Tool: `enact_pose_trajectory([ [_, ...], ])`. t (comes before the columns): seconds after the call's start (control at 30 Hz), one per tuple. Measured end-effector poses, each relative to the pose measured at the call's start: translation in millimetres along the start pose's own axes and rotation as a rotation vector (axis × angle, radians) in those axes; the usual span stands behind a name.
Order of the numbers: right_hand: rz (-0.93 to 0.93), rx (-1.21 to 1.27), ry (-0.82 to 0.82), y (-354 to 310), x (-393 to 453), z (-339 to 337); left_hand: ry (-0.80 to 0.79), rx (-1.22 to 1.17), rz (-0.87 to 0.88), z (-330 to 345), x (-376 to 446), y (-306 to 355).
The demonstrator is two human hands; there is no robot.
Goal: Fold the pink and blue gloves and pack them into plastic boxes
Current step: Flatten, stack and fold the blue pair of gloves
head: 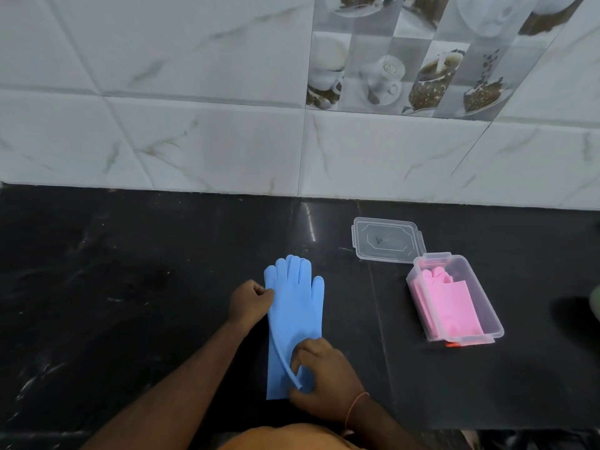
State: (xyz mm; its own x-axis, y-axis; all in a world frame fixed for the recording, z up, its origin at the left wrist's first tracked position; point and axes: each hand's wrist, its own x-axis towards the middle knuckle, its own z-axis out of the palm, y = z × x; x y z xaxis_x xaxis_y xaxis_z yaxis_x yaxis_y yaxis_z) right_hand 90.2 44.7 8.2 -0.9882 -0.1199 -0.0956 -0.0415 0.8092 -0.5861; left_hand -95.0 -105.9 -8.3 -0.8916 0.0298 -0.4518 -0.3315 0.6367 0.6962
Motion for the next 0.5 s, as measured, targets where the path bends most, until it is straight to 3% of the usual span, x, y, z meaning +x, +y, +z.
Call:
enact_pose_trajectory([
  [0.1,0.096,0.062,-0.064,4,2,-15,-0.013,0.074,0.010,-6,2,-4],
  [0.27,0.398,0.151,0.186,26,42,-29,-0.030,0.112,-0.010,-12,2,-7],
  [0.37,0.646,0.205,0.182,41,74,-38,-0.032,0.087,0.014,-12,-4,-5],
  [0.5,0.741,0.231,0.179,52,96,-38,-0.021,0.054,0.037,-12,-6,-6],
])
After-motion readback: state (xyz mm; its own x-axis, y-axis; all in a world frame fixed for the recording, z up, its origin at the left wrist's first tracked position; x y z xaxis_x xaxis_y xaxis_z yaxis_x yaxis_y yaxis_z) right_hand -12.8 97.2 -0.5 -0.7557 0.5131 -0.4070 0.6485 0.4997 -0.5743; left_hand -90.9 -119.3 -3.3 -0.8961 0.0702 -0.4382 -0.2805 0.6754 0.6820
